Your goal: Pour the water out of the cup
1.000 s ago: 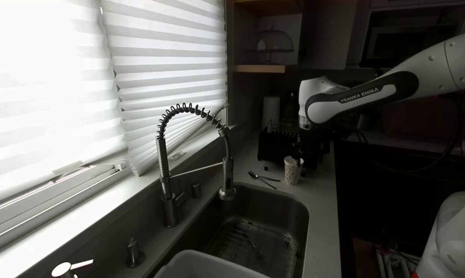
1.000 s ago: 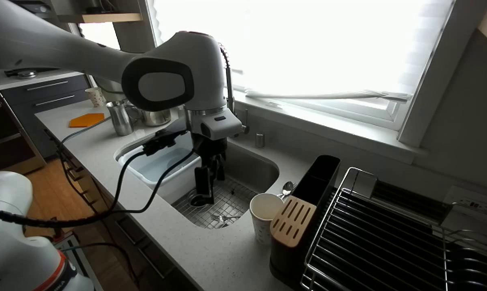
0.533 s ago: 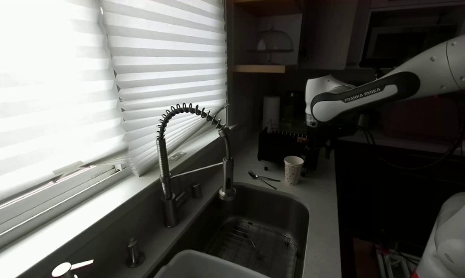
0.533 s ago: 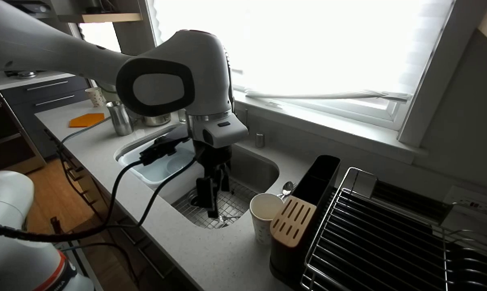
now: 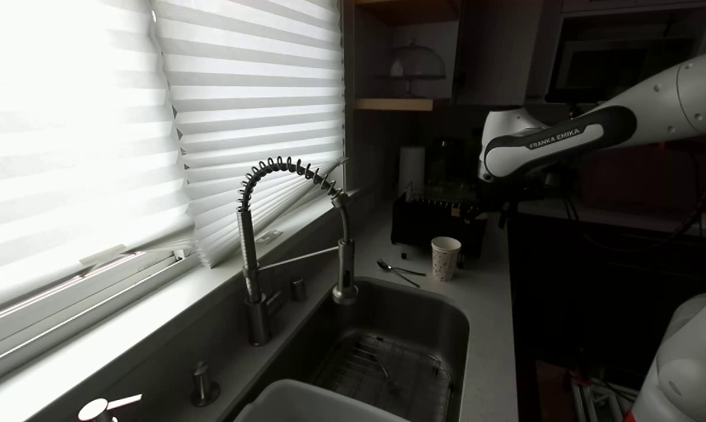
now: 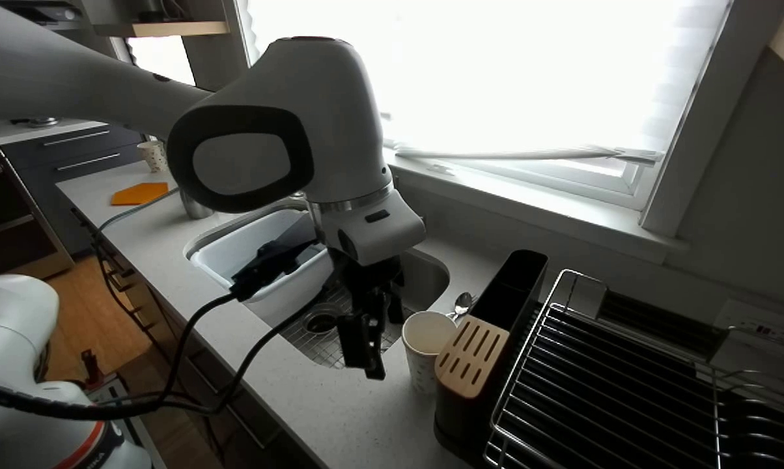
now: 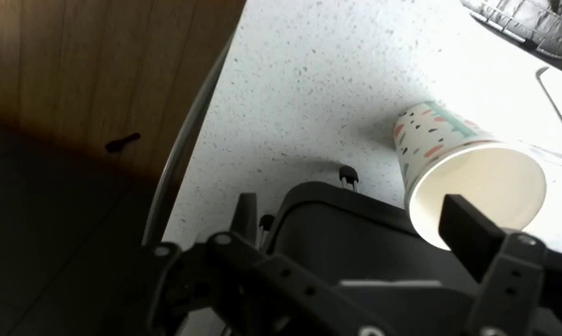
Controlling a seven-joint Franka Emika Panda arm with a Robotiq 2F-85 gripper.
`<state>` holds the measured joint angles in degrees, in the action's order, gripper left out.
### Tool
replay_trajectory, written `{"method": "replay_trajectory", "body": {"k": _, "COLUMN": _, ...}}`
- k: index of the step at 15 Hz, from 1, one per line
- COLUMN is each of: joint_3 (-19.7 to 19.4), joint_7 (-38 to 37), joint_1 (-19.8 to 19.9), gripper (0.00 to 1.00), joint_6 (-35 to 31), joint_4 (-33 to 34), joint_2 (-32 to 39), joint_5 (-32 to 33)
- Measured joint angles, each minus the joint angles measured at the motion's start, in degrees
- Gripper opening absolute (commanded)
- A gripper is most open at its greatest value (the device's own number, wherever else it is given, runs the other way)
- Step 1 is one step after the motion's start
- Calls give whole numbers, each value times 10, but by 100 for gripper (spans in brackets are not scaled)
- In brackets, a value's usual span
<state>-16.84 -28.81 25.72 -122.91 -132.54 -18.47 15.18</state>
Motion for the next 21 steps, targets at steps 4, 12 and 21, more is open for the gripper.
{"method": "replay_trajectory", "body": {"k": 4, "joint_3": 6, "joint_7": 10, "joint_1": -8, "gripper": 100, "joint_6": -44, "joint_4": 4, "joint_2": 29, "joint_5": -4}}
{"method": "replay_trajectory", "body": {"k": 12, "joint_3": 10, "joint_7": 34, "joint_1": -22, "gripper": 100, "joint_6": -80, "joint_4": 24, "joint_2": 91, "joint_5": -23}}
{"method": "replay_trajectory", "body": {"k": 21, "joint_3": 8, "joint_7": 42, "joint_1": -25, "gripper": 46, "joint_6": -84, "joint_4": 36, "joint_2": 122, "joint_5": -50}}
